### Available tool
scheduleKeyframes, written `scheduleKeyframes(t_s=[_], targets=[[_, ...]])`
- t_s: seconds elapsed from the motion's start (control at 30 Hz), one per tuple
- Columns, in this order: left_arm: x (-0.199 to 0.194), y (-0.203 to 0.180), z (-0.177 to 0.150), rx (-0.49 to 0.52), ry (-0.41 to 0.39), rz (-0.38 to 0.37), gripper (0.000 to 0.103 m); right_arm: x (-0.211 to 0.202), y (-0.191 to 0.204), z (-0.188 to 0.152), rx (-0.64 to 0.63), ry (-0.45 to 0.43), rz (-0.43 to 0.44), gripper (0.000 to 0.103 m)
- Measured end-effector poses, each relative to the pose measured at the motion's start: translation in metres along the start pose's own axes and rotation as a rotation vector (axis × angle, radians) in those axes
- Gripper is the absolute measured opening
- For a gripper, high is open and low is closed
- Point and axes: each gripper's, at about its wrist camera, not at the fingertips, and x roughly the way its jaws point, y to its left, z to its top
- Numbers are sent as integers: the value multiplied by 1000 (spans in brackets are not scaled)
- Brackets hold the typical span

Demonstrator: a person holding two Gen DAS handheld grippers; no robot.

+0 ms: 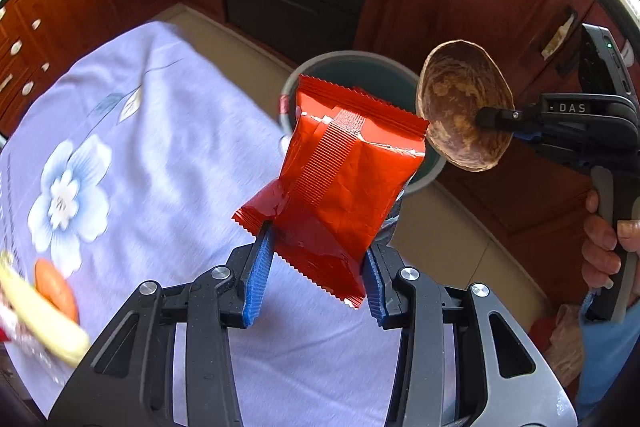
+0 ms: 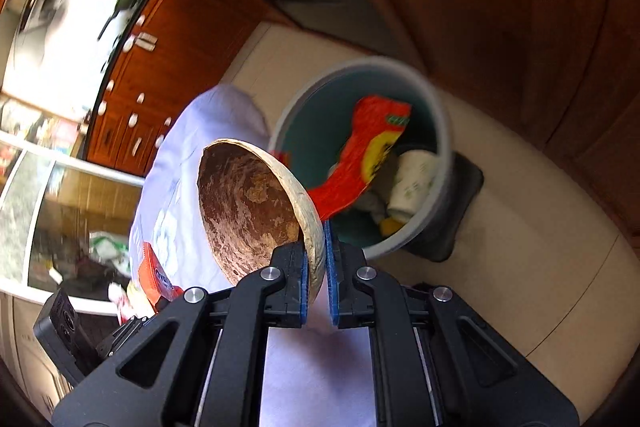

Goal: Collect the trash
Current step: 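Carry packet and coconut shell over the teal bin and open both tools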

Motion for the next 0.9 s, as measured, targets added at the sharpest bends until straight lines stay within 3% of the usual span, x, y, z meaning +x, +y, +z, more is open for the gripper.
scheduleKeyframes(t_s=[0.37, 0.5, 0.7, 0.9], targets=[[67, -34, 69, 59, 61, -20, 44, 13, -41, 33, 65, 5, -67, 8], [93, -40, 81, 69, 91, -17, 57, 19, -46, 41, 62, 10, -91, 8], [116, -40, 83, 64, 131, -9, 60, 36, -49, 46, 60, 34, -108, 8], [107, -28, 74, 14, 121, -10, 68, 58, -42, 47, 30, 72, -128, 9]])
